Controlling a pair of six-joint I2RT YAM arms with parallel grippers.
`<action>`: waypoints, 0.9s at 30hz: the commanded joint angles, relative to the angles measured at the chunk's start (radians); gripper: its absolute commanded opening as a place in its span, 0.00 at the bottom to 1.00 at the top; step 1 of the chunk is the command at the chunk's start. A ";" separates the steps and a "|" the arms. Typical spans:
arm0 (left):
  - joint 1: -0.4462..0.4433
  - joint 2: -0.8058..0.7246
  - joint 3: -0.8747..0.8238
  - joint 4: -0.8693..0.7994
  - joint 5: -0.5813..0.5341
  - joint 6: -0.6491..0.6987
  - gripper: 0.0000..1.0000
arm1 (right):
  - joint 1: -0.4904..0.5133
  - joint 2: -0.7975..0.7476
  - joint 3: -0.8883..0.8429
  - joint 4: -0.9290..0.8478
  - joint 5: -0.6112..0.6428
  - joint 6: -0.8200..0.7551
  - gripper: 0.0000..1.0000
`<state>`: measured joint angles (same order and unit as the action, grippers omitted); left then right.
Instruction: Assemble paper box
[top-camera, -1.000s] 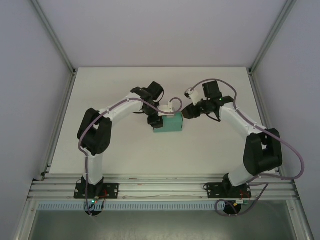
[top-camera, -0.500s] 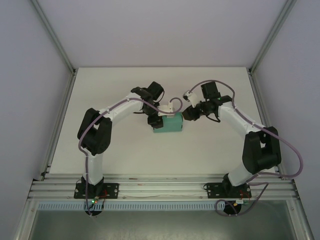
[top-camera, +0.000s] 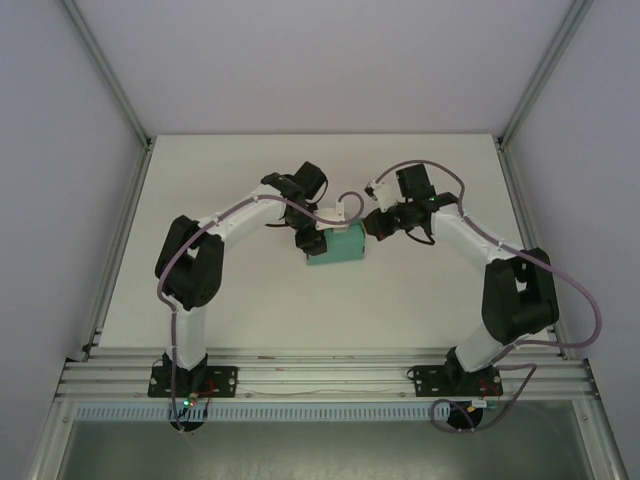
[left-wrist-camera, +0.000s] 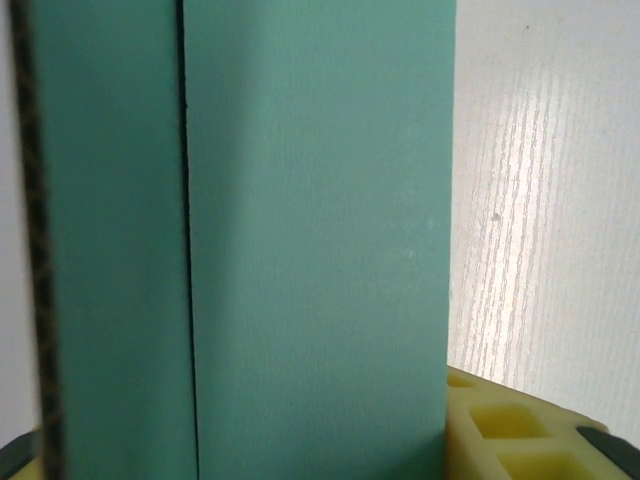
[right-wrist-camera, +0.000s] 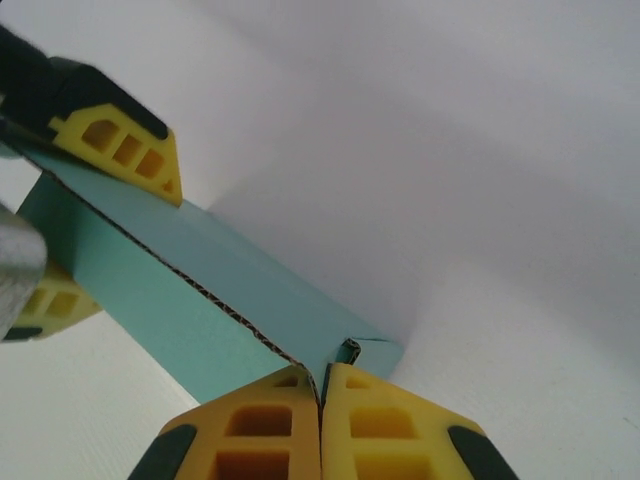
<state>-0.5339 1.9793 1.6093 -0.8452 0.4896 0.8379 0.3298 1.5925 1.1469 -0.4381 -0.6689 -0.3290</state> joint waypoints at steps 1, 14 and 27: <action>0.003 0.022 0.006 -0.006 0.005 -0.014 0.49 | 0.036 -0.042 -0.003 0.079 0.109 0.212 0.05; 0.002 0.002 -0.012 0.026 0.005 -0.041 0.51 | 0.140 -0.129 -0.136 0.238 0.315 0.356 0.05; -0.001 0.006 0.000 0.035 0.001 -0.057 0.52 | 0.141 -0.109 -0.164 0.237 0.267 0.528 0.02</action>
<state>-0.5282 1.9793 1.6085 -0.8288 0.4862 0.7887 0.4641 1.4933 0.9981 -0.2256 -0.3664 0.1658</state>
